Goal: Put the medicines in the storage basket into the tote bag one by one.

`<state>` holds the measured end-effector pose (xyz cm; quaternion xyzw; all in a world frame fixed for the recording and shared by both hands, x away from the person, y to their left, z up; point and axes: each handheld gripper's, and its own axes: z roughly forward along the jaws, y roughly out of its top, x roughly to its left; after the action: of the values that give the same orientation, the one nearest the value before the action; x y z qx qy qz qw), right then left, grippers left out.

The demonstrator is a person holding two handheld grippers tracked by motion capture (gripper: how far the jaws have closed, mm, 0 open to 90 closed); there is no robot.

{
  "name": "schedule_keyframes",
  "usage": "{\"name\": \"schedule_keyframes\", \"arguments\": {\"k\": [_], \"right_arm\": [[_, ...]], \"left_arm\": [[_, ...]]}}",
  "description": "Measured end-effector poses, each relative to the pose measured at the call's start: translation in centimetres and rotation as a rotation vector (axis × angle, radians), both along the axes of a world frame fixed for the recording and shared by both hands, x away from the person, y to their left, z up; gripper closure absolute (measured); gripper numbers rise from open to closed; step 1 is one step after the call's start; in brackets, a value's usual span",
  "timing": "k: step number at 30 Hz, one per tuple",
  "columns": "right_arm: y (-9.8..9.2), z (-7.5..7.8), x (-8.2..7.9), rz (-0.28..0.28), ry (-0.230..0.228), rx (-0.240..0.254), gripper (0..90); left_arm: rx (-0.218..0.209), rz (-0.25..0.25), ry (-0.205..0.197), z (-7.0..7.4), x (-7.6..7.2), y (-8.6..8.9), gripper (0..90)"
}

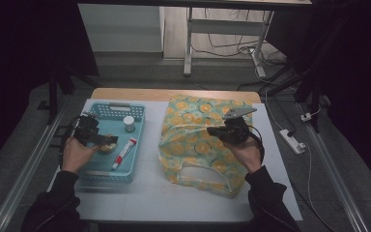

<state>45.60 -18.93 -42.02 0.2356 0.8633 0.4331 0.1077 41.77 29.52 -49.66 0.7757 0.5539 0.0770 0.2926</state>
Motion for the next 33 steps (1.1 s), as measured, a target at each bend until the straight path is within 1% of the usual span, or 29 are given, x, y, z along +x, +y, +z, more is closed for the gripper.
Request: {"name": "schedule_keyframes", "arguments": {"k": [2,4,6,8,12,14,17,19,21,24,25,26,29,31,33], "right_arm": [[0.0,0.0,0.0,0.001,-0.001,0.002,90.0],[0.0,0.1,-0.1,0.002,-0.003,0.002,90.0],[0.0,0.1,-0.1,0.004,-0.003,0.002,90.0],[0.0,0.1,-0.1,0.005,-0.003,0.002,90.0],[0.0,0.1,-0.1,0.006,-0.004,0.001,90.0],[0.0,0.2,-0.1,0.006,-0.004,0.002,90.0],[0.0,0.2,-0.1,0.009,-0.008,0.004,90.0],[-0.1,0.2,-0.1,0.008,-0.008,0.003,90.0],[-0.1,0.2,-0.1,0.008,-0.008,0.002,90.0],[-0.1,0.1,-0.1,0.008,-0.008,0.001,90.0],[-0.1,0.1,-0.1,0.008,-0.008,0.001,90.0],[-0.1,0.1,-0.1,0.008,-0.008,0.002,90.0],[-0.1,0.1,-0.1,0.006,-0.008,0.002,90.0],[-0.1,0.1,-0.1,0.006,-0.009,0.002,90.0],[-0.1,0.1,-0.1,0.006,-0.009,0.003,90.0]], "left_arm": [[0.025,-0.003,0.016,-0.3,0.5,-0.3,0.0],[0.026,-0.005,0.029,-0.7,0.8,-0.6,0.0],[0.044,-0.007,0.049,-1.0,1.1,-0.9,0.0],[0.071,-0.007,0.072,-1.2,1.3,-1.1,0.0],[0.094,-0.003,0.107,-1.6,1.6,-1.3,0.0],[0.115,-0.002,0.128,-1.8,1.8,-1.5,0.0],[0.126,0.004,0.159,-2.0,1.9,-1.6,0.2],[0.147,0.015,0.175,-2.0,1.9,-1.7,3.5],[0.164,0.017,0.190,-2.0,1.8,-1.9,9.4],[0.162,0.017,0.215,-2.0,1.8,-1.8,18.4],[0.157,0.018,0.223,-2.0,1.8,-1.8,19.6],[0.157,0.019,0.233,-2.0,1.8,-1.8,19.9],[0.165,0.009,0.243,-1.9,1.8,-2.0,20.2],[0.151,0.022,0.253,-1.9,1.8,-1.9,20.4],[0.140,0.023,0.253,-1.8,1.8,-1.9,20.6]]}}
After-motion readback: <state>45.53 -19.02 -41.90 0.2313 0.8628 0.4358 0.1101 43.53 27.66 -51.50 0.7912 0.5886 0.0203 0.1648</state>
